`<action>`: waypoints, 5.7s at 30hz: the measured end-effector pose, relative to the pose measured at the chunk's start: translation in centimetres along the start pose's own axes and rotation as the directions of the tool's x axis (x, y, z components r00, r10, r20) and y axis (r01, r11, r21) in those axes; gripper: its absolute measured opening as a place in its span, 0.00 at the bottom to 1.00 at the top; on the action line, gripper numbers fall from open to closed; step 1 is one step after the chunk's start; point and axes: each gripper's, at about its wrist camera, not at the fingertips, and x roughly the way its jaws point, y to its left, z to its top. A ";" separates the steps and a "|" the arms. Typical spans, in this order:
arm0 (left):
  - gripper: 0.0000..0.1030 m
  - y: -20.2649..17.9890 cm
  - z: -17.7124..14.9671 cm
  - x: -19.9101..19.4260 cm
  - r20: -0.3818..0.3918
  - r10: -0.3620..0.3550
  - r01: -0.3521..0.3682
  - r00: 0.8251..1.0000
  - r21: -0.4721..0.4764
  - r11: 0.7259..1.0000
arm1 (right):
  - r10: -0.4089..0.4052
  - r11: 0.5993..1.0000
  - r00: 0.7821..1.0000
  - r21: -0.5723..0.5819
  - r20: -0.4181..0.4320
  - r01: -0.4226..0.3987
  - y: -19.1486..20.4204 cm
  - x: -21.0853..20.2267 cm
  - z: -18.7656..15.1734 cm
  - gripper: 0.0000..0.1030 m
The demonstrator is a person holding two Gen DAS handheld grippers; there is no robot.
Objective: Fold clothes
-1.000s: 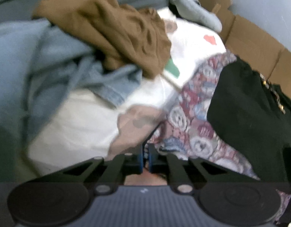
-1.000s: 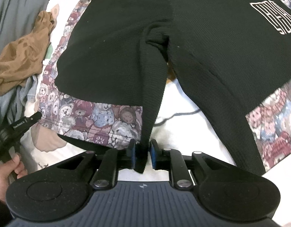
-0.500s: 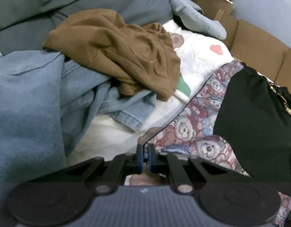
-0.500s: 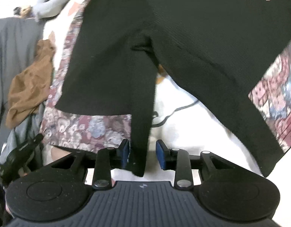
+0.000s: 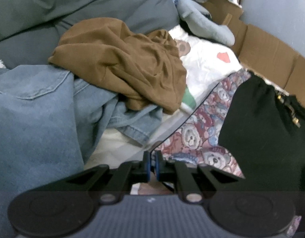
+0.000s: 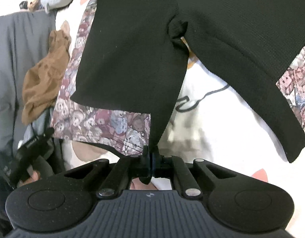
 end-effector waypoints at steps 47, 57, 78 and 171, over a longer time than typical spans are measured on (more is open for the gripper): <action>0.46 -14.7 4.1 -1.2 -0.014 -0.210 0.209 0.978 0.182 0.961 | -0.418 0.705 0.883 -0.535 0.215 0.464 -4.2 -13.5 14.5 0.35; 0.46 -18.1 5.0 -0.4 -0.083 -0.262 0.274 0.961 0.243 0.930 | -0.385 0.781 0.802 -0.302 0.457 0.547 -13.6 -19.9 13.5 0.35; 0.55 -28.1 -1.6 -0.2 -0.384 -0.483 0.586 0.787 0.218 0.781 | -0.370 0.858 0.763 -0.119 0.530 0.499 -24.3 -24.2 12.3 0.32; 0.49 -17.0 14.3 15.4 -0.135 -0.393 0.399 0.909 0.016 0.917 | -0.265 0.742 0.819 -0.435 0.509 0.510 -10.1 -9.2 32.5 0.12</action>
